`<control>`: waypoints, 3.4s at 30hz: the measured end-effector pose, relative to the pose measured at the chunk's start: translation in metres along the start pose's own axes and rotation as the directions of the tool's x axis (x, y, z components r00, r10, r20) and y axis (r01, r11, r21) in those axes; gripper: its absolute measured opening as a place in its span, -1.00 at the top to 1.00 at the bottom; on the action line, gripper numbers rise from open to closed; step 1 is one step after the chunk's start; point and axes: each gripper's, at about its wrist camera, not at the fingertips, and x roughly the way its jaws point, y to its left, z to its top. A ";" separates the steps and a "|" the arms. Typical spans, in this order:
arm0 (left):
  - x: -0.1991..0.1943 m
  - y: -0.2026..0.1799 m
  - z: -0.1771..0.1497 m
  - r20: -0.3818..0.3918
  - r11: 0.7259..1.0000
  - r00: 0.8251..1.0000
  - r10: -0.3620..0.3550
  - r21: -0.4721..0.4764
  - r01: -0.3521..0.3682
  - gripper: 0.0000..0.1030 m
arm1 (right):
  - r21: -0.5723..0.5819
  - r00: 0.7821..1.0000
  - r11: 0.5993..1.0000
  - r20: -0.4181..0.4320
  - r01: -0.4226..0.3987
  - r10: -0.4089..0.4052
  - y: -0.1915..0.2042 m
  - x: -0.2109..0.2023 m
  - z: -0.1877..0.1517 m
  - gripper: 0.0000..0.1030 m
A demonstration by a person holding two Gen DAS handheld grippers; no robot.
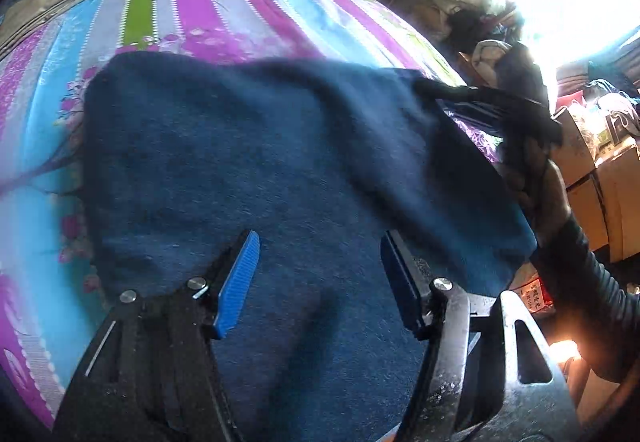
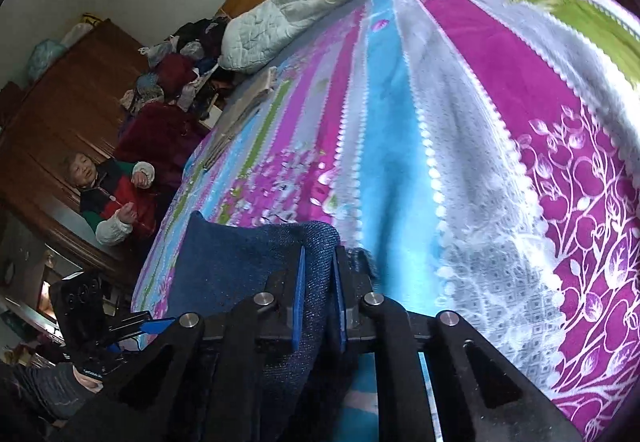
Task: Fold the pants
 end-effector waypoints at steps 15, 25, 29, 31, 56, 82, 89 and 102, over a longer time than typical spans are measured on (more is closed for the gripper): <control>-0.009 -0.022 -0.043 -0.018 0.991 0.998 -0.065 0.119 0.067 -0.21 | -0.162 0.993 0.986 -0.114 -0.049 0.031 0.040 -0.087 -0.156 0.35; -0.040 0.000 -0.070 0.058 0.995 0.998 -0.036 0.091 0.030 -0.10 | -0.224 1.000 0.975 -0.025 -0.013 0.008 0.079 -0.108 -0.142 0.17; -0.033 0.023 -0.092 0.046 0.997 0.997 -0.060 0.052 0.057 -0.07 | -0.207 0.989 0.976 -0.109 0.073 -0.097 0.063 -0.085 -0.152 0.17; -0.040 0.028 -0.097 0.051 0.997 0.996 -0.077 0.035 0.076 -0.04 | -0.126 0.984 0.987 -0.133 0.099 -0.115 0.037 -0.090 -0.156 0.00; -0.040 0.052 -0.104 0.119 0.987 0.981 -0.154 -0.028 0.159 -0.12 | -0.044 0.976 0.997 -0.203 0.066 -0.073 0.135 0.168 0.015 0.52; -0.043 0.071 -0.104 0.132 0.976 0.973 -0.190 -0.079 0.201 -0.13 | -0.111 0.985 0.980 -0.046 0.163 -0.169 0.142 0.031 -0.021 -0.05; -0.043 0.071 -0.104 0.132 0.978 0.974 -0.184 -0.073 0.194 -0.13 | -0.024 0.974 0.983 -0.130 0.183 -0.184 0.094 0.046 -0.044 0.12; -0.095 0.135 -0.097 0.186 0.977 0.973 0.137 -0.187 -0.102 -0.24 | -0.242 0.932 0.910 -0.050 0.337 -0.359 0.140 -0.026 -0.147 -0.14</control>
